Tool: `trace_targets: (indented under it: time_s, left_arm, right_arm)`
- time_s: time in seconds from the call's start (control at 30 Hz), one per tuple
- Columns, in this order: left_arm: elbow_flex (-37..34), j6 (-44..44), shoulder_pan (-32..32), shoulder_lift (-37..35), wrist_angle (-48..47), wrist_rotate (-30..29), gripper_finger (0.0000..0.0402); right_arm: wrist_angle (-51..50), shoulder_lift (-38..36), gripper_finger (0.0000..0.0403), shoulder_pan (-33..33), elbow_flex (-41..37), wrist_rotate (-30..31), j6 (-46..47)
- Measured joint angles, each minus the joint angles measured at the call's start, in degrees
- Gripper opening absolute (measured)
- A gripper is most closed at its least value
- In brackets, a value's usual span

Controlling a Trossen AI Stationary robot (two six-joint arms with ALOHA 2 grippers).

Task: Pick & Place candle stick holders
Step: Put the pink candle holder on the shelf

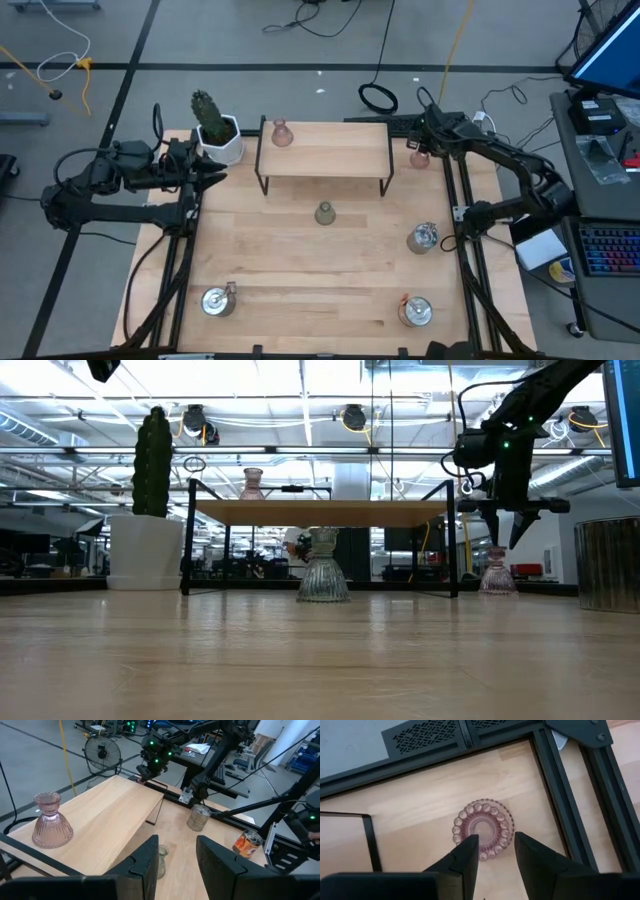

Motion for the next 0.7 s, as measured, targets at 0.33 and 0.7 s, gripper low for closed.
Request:
trace_targets:
  time_s: [0.33,0.7]
  left_arm:
    - [0.0,-0.06,0.0,0.0,0.02,-0.02,0.0131]
    - [0.0,-1.25,0.0,0.0,0.07,0.0,0.0131]
  right_arm:
    - [1.24,1.47,0.0066,0.0,-1.35,-0.33,0.05]
    - [1.46,1.28,0.0027,0.0,-1.33,-0.42,-0.77]
